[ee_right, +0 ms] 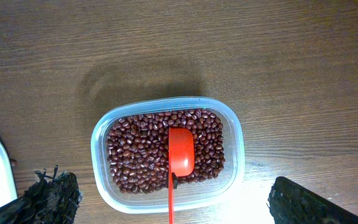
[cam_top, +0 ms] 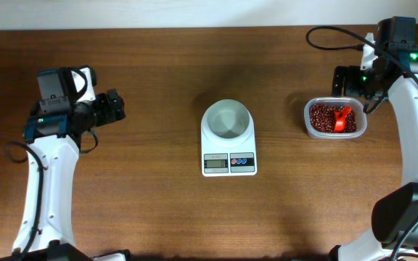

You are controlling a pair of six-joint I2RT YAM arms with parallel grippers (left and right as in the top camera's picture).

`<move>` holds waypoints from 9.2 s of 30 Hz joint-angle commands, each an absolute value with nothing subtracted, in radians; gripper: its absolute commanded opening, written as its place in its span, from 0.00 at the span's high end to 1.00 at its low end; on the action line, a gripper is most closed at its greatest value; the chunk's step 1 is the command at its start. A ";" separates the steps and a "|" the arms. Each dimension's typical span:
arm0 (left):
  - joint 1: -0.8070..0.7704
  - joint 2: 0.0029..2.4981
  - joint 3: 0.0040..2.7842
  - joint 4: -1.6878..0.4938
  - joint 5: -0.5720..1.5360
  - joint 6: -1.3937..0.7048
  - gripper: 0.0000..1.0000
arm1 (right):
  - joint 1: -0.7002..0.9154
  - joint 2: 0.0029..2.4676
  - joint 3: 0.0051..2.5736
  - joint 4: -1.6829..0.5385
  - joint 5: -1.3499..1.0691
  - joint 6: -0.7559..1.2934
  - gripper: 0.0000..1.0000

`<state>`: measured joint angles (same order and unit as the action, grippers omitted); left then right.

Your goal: Scoop item into bowl and weigh 50g on scale

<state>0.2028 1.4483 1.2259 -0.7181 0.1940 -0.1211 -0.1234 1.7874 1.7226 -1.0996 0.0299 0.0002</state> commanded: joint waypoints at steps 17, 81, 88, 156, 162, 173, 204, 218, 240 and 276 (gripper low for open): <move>-0.249 1.808 1.631 -0.973 0.191 -0.308 0.59 | -0.197 1.775 1.733 -1.214 -0.065 0.056 0.29; -0.181 1.946 1.839 -1.132 0.352 -0.204 0.34 | -0.156 1.845 1.554 -0.998 -0.085 -0.049 0.53; -0.181 1.946 1.839 -1.139 0.351 -0.204 0.32 | -0.078 1.895 1.544 -1.032 0.084 -0.071 0.57; -0.063 1.946 1.839 -1.078 0.089 -0.242 0.01 | -0.598 1.989 1.338 -0.898 -1.041 -0.180 0.96; -0.063 1.946 1.839 -1.078 0.089 -0.242 0.01 | -0.660 1.989 1.339 -0.936 -1.048 -0.180 0.96; -0.063 1.946 1.839 -1.078 0.089 -0.242 0.01 | -0.674 1.989 1.339 -0.927 -1.040 -0.092 0.96; -0.063 1.946 1.839 -1.078 0.089 -0.242 0.01 | -0.721 1.989 1.341 -1.071 -1.412 -0.301 0.96; -0.063 1.946 1.839 -1.078 0.089 -0.241 0.01 | -0.568 1.989 1.341 -1.096 -1.448 -0.299 0.96; -0.064 1.946 1.839 -1.078 0.089 -0.242 0.01 | 0.041 1.989 1.341 -0.537 -1.251 0.159 0.96; -0.063 1.946 1.839 -1.078 0.089 -0.242 0.01 | 0.314 1.673 1.432 -0.690 -0.415 -0.136 0.96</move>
<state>-0.0631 1.9717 1.8236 -1.0767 0.0963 -0.2291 0.3096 1.6970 1.4101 -0.6952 -0.3939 -0.1276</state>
